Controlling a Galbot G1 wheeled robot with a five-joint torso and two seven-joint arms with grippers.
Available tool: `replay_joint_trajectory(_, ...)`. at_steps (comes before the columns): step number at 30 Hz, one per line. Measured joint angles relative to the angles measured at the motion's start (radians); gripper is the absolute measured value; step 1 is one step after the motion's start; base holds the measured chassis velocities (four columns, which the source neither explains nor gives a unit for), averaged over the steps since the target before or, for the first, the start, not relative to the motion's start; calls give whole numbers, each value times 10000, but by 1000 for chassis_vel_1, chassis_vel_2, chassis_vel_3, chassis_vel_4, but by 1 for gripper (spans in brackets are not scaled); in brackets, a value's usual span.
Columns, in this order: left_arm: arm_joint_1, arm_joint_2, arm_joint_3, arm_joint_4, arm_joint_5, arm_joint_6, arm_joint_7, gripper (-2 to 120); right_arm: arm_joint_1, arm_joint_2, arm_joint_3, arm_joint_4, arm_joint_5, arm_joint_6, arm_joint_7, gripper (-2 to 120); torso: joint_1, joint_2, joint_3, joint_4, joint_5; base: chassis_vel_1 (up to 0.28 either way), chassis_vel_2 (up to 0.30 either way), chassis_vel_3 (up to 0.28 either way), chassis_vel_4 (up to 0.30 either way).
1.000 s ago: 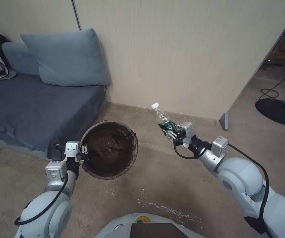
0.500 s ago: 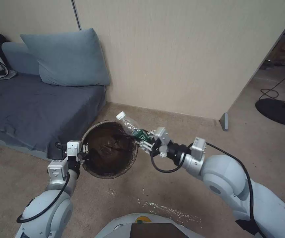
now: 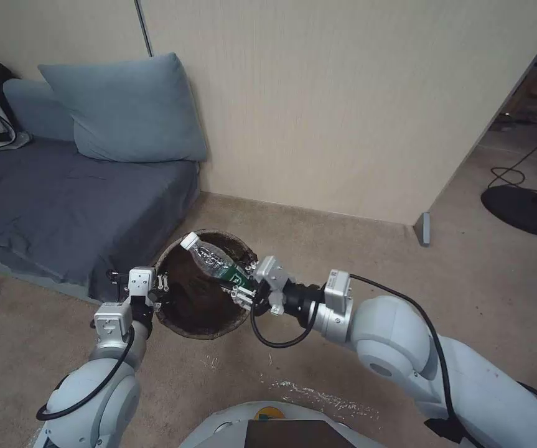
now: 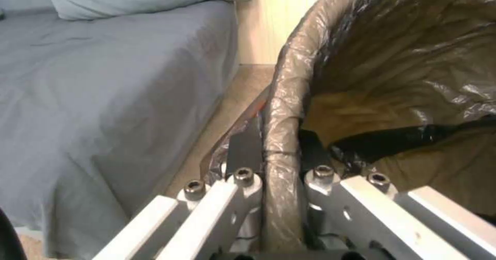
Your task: Pick up the trash bin, then pick up the garbage from the floor and place it into the trash bin.
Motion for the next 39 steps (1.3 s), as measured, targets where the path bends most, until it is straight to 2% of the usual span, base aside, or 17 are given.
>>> replay_joint_trajectory(8,11,-24,-20,-40,-5,0,9,3,295,426,-468,-611,-163,-66,437,30,0,0,0,0,1,0,0,0,0)
replay_joint_trajectory(13,-7,-51,-32,-43,-17,0,18,3,444,608,-773,-815,-268,-90,815,52,0,0,0,-1,0,0,0,0,0)
replay_joint_trajectory(15,-8,-57,-31,-47,-23,1,20,3,472,645,-817,-847,-268,-99,874,56,0,0,0,-1,0,0,0,0,0)
replay_joint_trajectory(18,-20,-66,4,-49,-20,1,24,3,481,718,-829,-902,-315,-103,928,72,0,0,0,-1,0,0,0,0,0)
replay_joint_trajectory(19,-20,-66,4,-49,-20,1,24,3,481,718,-829,-902,-315,-103,928,72,0,0,0,-1,0,0,0,0,0)
replay_joint_trajectory(23,-33,-70,12,-48,-19,-1,25,3,457,725,-606,-854,-226,-102,1003,89,0,0,0,-1,1,0,0,0,0)
replay_joint_trajectory(24,-33,-70,12,-48,-19,-1,25,3,457,725,-606,-854,-226,-102,1003,89,0,0,0,-1,1,0,0,0,0)
replay_joint_trajectory(27,-53,-102,41,-7,6,-1,38,3,338,707,-264,-818,-35,-92,1086,99,0,0,0,-1,1,0,0,0,0)
replay_joint_trajectory(33,-71,-118,43,4,17,0,55,3,213,609,485,-592,535,-66,1208,100,0,0,0,0,2,0,0,0,0)
replay_joint_trajectory(38,-70,-149,17,5,-2,33,57,3,-69,509,1957,-107,1288,110,1323,100,0,0,-1,-1,2,0,0,0,0)
replay_joint_trajectory(39,-70,-149,17,5,-2,33,57,3,-69,509,1957,-107,1288,110,1323,100,0,0,-1,-1,2,0,0,0,0)
